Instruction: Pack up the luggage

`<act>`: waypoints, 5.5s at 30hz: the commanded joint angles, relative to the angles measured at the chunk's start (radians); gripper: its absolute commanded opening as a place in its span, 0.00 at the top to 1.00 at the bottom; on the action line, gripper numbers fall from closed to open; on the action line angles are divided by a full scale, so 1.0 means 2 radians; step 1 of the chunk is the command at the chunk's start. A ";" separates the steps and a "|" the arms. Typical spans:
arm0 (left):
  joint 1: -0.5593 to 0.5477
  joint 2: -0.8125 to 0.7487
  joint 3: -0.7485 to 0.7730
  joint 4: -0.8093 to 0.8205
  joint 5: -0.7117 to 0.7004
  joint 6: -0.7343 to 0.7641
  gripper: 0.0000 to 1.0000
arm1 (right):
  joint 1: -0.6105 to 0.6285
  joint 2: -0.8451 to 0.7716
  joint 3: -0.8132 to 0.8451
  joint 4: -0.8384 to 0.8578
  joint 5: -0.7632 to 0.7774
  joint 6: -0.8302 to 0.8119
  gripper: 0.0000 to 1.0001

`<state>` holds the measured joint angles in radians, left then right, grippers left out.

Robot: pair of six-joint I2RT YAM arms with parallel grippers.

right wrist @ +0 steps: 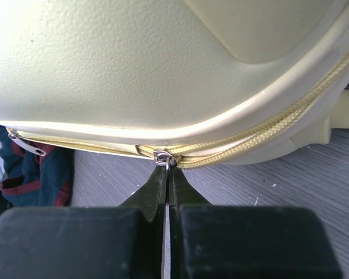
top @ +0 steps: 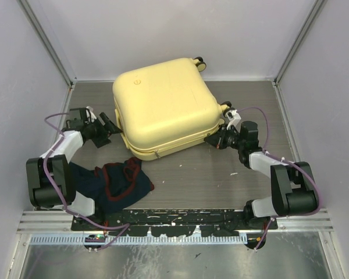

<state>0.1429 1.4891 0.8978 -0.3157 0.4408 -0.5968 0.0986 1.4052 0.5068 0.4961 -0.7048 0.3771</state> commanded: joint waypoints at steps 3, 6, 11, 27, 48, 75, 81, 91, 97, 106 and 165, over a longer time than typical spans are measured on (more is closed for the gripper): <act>-0.046 0.017 0.050 -0.009 -0.059 0.044 0.21 | -0.002 -0.043 0.004 -0.017 0.074 -0.047 0.99; -0.060 0.037 0.071 -0.029 -0.097 0.063 0.25 | -0.002 -0.044 0.005 -0.021 0.085 -0.051 0.99; -0.067 0.058 0.092 -0.043 -0.126 0.075 0.32 | -0.002 -0.051 0.005 -0.027 0.103 -0.066 0.99; -0.079 0.111 0.117 -0.098 -0.148 0.141 1.00 | -0.086 -0.071 -0.005 -0.038 0.125 -0.170 0.99; -0.019 0.162 0.193 -0.143 -0.137 0.240 1.00 | -0.207 -0.096 -0.020 -0.026 -0.011 -0.276 0.99; -0.030 0.248 0.274 -0.174 -0.096 0.352 1.00 | -0.134 0.260 0.336 -0.010 -0.175 -0.247 0.99; -0.038 0.270 0.297 -0.175 -0.073 0.351 1.00 | -0.087 0.277 0.310 0.055 -0.178 -0.187 1.00; -0.090 0.294 0.351 -0.183 -0.025 0.373 1.00 | -0.044 0.189 0.169 0.117 -0.186 -0.131 0.99; -0.139 0.298 0.363 -0.183 -0.015 0.393 1.00 | -0.013 0.097 0.069 0.093 -0.170 -0.138 0.99; -0.058 0.295 0.490 -0.209 -0.063 0.361 0.00 | 0.019 0.011 -0.021 0.110 -0.106 -0.087 0.99; -0.544 0.120 0.408 -0.390 -0.046 0.964 0.37 | 0.157 0.047 0.044 0.158 0.115 -0.063 0.99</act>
<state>-0.9417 1.7229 1.6550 -1.0050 0.3527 1.2747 0.4267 1.5185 0.5201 0.7189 -0.5465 0.2932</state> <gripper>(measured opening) 0.694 0.043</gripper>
